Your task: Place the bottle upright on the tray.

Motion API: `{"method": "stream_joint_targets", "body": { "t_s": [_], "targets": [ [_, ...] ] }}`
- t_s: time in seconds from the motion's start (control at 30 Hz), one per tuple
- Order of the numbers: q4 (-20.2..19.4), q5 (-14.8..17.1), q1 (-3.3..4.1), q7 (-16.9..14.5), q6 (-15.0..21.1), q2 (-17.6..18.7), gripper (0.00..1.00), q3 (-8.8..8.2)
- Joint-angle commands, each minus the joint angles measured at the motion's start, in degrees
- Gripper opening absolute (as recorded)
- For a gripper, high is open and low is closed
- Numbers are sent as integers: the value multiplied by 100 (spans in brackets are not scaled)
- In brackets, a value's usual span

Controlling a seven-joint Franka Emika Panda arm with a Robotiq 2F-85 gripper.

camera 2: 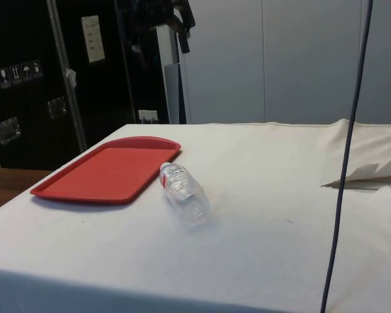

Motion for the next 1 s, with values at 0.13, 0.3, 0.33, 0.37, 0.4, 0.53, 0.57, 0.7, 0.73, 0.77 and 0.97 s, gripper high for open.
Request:
{"method": "stream_joint_targets", "body": {
  "t_s": [0.13,0.3,0.33,0.37,0.4,0.53,0.57,0.7,0.73,0.77,0.97],
  "targets": [
    [0,40,-6,269,11,0,100,-6],
    [0,29,0,350,6,0,100,0],
    [0,23,0,344,6,0,100,0],
    [0,17,0,338,0,0,100,0],
    [0,11,0,338,0,0,100,0],
    [0,11,0,338,6,0,100,0],
    [0,6,0,344,17,-6,100,0],
    [0,0,0,332,11,0,100,0],
    [-11,6,11,384,109,6,100,6],
    [-17,0,17,395,143,11,100,11],
    [-69,0,6,447,327,57,100,57]
  ]
}}
